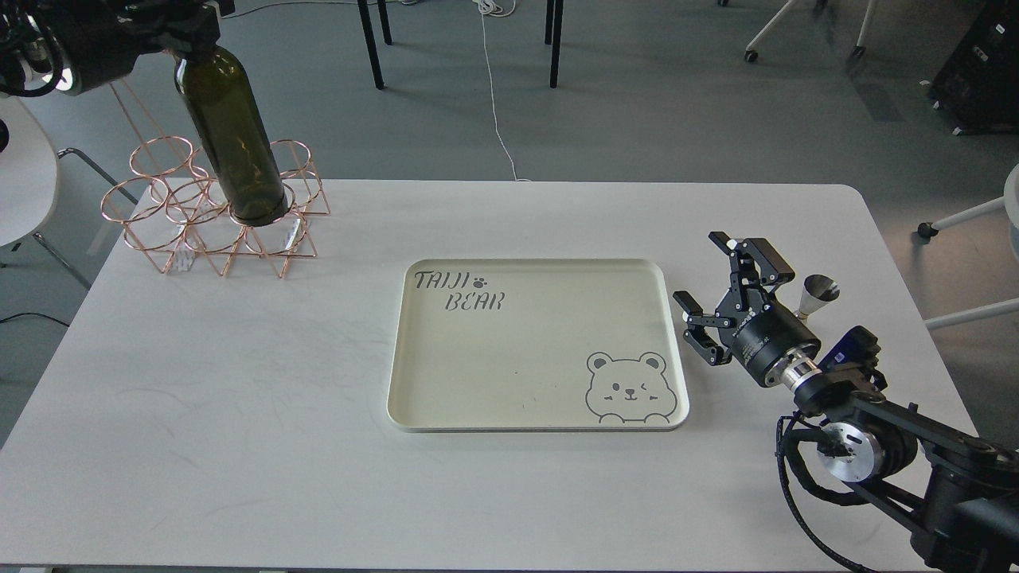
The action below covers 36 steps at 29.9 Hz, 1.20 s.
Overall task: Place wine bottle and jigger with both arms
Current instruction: 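Lower the bottle into a slot of the copper rack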
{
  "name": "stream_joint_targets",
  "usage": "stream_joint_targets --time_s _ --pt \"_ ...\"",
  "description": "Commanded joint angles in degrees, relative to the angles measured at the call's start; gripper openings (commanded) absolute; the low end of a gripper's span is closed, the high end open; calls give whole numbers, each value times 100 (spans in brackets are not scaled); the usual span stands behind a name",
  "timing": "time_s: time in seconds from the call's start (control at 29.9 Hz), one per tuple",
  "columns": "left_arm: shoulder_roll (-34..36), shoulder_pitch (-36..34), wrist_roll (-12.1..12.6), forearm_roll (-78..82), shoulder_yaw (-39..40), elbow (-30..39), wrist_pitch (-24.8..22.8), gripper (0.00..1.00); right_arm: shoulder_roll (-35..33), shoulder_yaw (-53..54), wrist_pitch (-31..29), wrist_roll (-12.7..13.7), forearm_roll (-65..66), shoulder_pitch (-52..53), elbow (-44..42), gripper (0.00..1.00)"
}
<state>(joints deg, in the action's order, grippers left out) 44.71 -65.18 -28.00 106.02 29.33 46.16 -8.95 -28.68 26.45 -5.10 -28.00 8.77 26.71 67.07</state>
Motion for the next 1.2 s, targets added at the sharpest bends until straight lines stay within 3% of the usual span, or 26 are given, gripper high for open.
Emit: stream_joint_targets --time_s 0.0,0.7,1.1,1.17 --pt "-32 23 0 -12 -7 -80 25 11 2 0 0 0 2 -25 0 99" --pt "-260 515 0 -759 -464 -573 420 21 46 9 9 0 2 -131 -9 99" --pt "-489 551 0 -785 -473 -942 526 45 38 0 44 0 2 -140 8 99" --pt "-489 551 0 -785 -464 -934 526 54 38 0 44 0 2 -140 8 99"
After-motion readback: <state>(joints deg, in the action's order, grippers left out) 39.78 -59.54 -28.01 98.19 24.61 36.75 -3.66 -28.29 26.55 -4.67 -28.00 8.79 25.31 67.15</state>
